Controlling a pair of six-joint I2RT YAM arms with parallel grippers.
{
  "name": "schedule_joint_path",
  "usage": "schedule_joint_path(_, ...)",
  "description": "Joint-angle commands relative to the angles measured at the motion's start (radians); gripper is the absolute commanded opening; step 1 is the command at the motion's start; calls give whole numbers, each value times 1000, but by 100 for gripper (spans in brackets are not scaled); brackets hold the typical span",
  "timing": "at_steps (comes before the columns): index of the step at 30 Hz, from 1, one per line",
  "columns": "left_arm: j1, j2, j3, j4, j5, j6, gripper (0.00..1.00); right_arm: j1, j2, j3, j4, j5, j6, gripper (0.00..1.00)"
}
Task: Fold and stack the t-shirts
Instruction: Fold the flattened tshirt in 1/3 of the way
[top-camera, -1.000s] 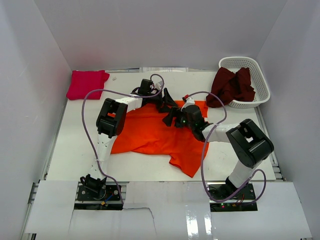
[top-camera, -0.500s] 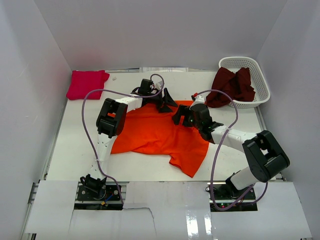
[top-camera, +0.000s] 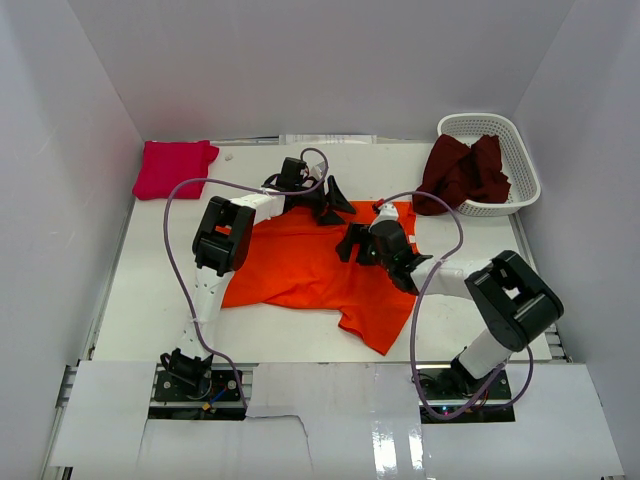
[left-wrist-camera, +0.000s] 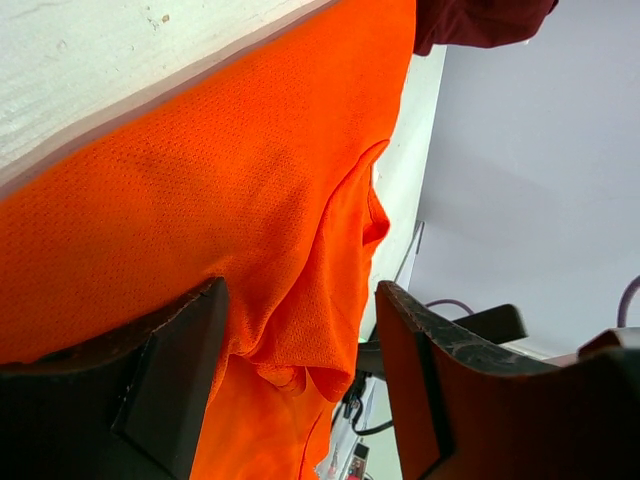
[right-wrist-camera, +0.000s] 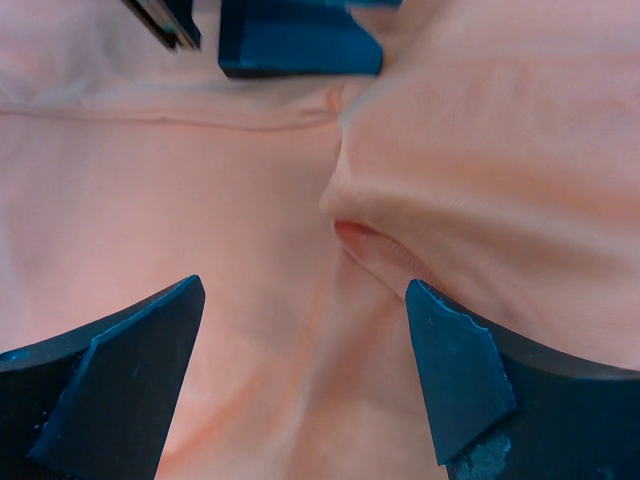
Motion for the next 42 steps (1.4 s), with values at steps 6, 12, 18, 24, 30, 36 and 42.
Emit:
schedule_joint_path(6,-6,-31,24,-67,-32,17,73,93,67,-52,270,178,-32,88)
schedule_joint_path(12,-6,-32,27,-68,-33,17,73,117,131,-43,349,236,-63,88)
schedule_joint_path(18,-6,-32,25,-75,-33,23,73,122,193,-26,403,267,-80,88)
schedule_joint_path(24,-6,-37,24,-82,-35,32,73,122,236,-11,471,282,-97,89)
schedule_joint_path(30,-6,-37,21,-84,-35,37,73,122,208,-8,451,293,-115,90)
schedule_joint_path(36,-6,-40,21,-84,-37,38,73,122,188,14,424,301,-137,91)
schedule_joint_path(42,-6,-43,18,-85,-37,38,73,120,191,46,400,305,-163,91)
